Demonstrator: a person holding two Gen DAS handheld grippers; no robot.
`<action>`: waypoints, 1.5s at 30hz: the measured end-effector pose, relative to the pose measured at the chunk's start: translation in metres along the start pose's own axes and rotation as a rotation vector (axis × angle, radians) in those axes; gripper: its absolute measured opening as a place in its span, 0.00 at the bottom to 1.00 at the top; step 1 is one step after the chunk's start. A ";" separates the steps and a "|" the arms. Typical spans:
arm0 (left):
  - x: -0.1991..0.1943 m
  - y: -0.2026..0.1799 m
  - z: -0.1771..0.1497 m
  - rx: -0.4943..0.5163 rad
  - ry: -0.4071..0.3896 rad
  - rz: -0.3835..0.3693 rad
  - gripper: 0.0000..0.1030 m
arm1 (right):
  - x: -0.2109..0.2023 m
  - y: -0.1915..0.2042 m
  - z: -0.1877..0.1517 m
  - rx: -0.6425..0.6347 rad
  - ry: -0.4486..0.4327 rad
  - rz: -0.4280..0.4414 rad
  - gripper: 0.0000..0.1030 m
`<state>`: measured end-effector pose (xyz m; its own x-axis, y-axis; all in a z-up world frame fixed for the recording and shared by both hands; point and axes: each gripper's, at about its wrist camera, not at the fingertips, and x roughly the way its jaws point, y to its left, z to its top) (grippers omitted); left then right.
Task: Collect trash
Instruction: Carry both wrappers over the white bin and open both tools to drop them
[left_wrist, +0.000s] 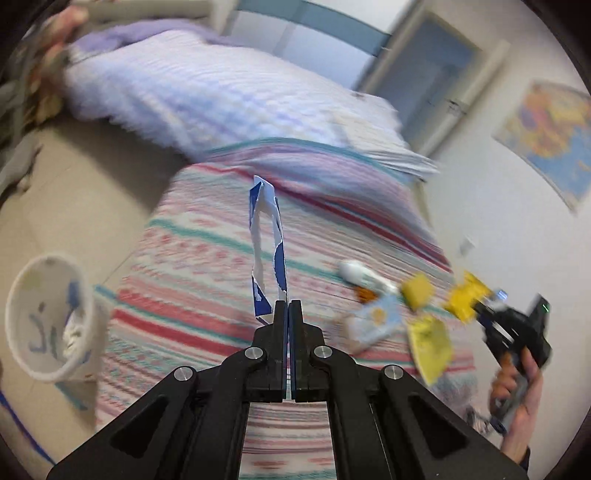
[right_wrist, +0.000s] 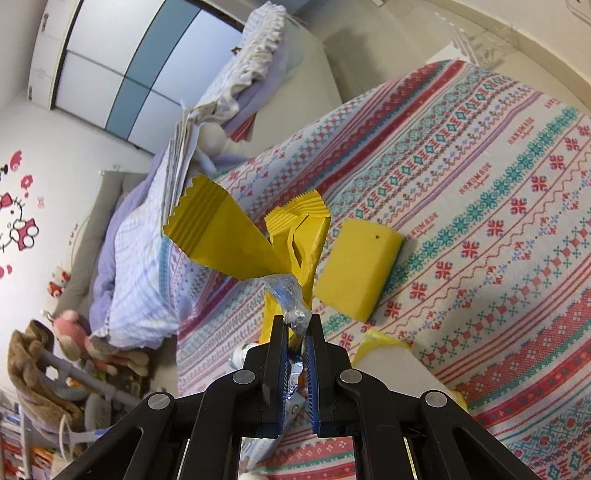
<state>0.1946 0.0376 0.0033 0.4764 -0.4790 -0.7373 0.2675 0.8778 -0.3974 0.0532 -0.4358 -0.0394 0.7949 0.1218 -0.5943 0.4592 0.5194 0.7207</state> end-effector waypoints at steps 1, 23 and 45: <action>0.001 0.014 0.002 -0.035 0.008 0.003 0.00 | 0.002 0.003 -0.002 -0.014 0.004 0.001 0.07; -0.018 0.250 -0.006 -0.637 0.012 0.311 0.00 | 0.108 0.149 -0.162 -0.477 0.349 0.197 0.08; -0.060 0.300 -0.029 -0.915 -0.155 0.438 0.37 | 0.243 0.263 -0.328 -0.592 0.554 0.384 0.08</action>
<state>0.2218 0.3300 -0.0875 0.4990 -0.0541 -0.8649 -0.6661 0.6145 -0.4228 0.2377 0.0081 -0.1115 0.4763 0.6882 -0.5474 -0.2010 0.6912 0.6941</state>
